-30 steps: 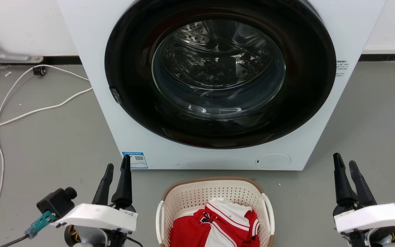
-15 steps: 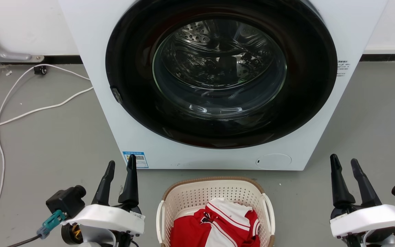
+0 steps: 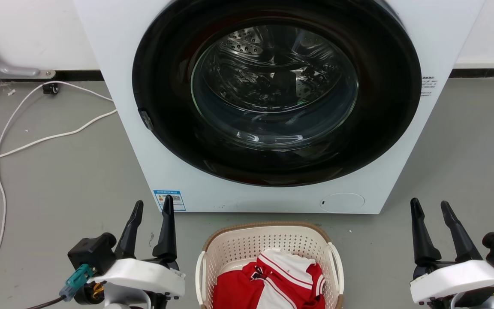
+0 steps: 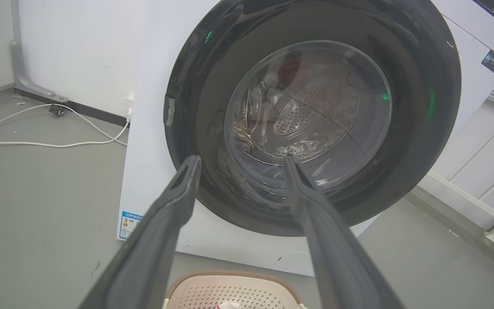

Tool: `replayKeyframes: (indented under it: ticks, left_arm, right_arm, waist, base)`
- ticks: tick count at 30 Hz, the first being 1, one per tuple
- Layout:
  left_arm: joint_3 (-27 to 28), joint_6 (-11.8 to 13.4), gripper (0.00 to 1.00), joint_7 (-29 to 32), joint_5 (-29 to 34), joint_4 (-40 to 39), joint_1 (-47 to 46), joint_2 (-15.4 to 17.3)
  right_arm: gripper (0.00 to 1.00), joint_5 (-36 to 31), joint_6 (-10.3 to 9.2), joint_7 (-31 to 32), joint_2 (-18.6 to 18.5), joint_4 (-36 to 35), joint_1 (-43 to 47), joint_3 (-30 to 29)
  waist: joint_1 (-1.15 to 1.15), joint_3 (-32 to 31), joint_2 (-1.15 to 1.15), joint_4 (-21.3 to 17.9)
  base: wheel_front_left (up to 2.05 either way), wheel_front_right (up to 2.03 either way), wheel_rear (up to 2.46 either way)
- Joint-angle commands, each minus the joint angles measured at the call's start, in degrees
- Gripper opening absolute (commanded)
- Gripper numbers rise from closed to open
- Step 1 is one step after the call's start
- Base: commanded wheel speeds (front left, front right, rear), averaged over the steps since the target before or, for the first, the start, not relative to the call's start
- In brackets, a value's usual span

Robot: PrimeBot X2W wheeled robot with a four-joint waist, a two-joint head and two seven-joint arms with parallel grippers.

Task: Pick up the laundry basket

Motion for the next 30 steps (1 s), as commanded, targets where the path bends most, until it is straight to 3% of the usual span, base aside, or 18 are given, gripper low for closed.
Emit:
replayKeyframes:
  ticks: [1,30]
  left_arm:
    - [-0.2,0.4,1.00,-0.5,1.8,-0.3,0.2,0.0]
    - [-0.8,1.5,1.00,-3.7,14.5,1.3,0.8,-0.2]
  right_arm:
    - [1.00,-2.0,0.00,0.0,0.2,-0.9,-0.1,-0.2]
    - [1.00,-15.7,-0.01,0.3,0.3,-2.1,1.6,-0.8]
  waist:
    - [0.00,0.0,0.00,0.0]
    - [0.00,0.0,0.00,0.1]
  base:
    - [0.00,0.00,0.00]
    - [0.00,0.00,0.00]
